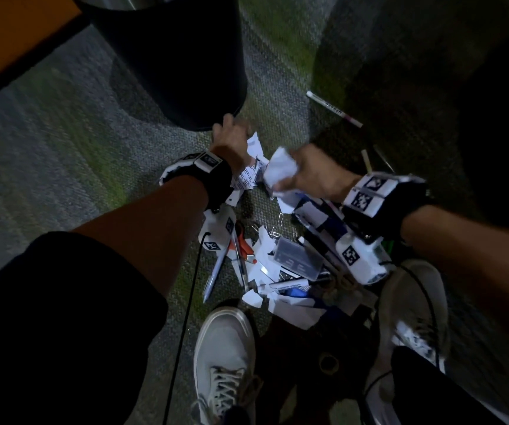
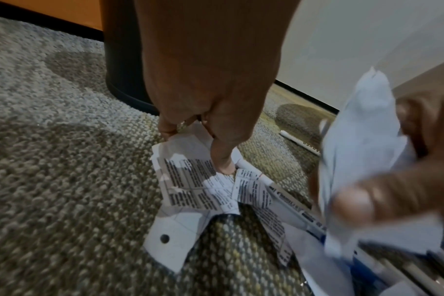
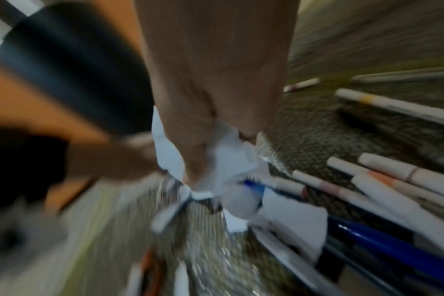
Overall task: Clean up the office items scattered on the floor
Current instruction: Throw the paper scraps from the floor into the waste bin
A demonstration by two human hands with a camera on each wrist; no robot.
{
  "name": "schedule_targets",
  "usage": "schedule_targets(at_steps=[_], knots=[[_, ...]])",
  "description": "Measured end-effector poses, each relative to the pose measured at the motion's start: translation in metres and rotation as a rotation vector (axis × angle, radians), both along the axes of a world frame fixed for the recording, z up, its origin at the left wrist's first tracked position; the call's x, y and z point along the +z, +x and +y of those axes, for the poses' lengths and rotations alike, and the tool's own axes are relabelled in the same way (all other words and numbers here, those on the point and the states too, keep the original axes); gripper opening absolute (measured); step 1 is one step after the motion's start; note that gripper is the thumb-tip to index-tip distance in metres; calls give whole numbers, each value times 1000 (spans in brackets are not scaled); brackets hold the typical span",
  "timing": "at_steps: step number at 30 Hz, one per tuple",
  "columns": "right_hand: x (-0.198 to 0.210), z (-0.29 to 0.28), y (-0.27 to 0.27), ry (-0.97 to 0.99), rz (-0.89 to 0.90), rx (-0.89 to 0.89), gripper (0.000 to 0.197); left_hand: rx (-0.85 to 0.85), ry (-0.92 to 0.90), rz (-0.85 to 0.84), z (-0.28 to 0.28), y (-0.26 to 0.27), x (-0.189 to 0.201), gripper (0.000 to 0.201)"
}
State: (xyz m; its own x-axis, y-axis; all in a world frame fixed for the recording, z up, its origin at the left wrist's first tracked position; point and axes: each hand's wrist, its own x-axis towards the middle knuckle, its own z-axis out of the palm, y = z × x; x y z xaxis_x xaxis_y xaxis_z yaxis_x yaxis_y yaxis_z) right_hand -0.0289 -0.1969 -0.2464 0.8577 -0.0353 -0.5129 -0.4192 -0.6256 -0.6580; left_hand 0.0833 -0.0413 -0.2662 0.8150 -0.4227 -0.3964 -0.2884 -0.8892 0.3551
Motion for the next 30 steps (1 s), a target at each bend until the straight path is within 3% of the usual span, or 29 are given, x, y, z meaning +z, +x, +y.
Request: schedule_targets(at_steps=[3,5,8,10,12,15,19,20,21,24,26,30], knots=[[-11,14,-8,-203,-31,272,32,4,12,3,-3,-2,0,53],[-12,7,-10,-238,-65,284,19,-9,19,-15,-4,-2,-1,48],[-16,-11,-14,-231,-109,180,17,-47,17,-27,-4,-3,-3,42],[-20,-23,-22,-77,-90,13,29,-32,-31,-23,-2,-3,-8,36],[-20,-31,-27,30,-74,-104,29,-15,-72,14,2,-6,-9,29],[-12,-42,-33,-3,-68,-112,22,32,-131,92,10,-10,-14,27],[-6,-55,-38,-114,-28,-94,40,32,-369,323,17,-17,-9,40],[-7,-55,-37,-142,-21,-87,37,-4,-396,384,18,-17,-6,42],[-5,-54,-36,-160,-32,-80,28,-41,-375,430,16,-18,-3,43],[-3,-43,-27,-172,-98,-62,37,-144,-313,514,10,-24,0,57],[-4,-30,-22,-197,-77,27,26,-206,-253,482,6,-33,-4,73],[-17,-14,-27,-383,-126,251,24,-340,-106,271,-3,-53,-8,76]])
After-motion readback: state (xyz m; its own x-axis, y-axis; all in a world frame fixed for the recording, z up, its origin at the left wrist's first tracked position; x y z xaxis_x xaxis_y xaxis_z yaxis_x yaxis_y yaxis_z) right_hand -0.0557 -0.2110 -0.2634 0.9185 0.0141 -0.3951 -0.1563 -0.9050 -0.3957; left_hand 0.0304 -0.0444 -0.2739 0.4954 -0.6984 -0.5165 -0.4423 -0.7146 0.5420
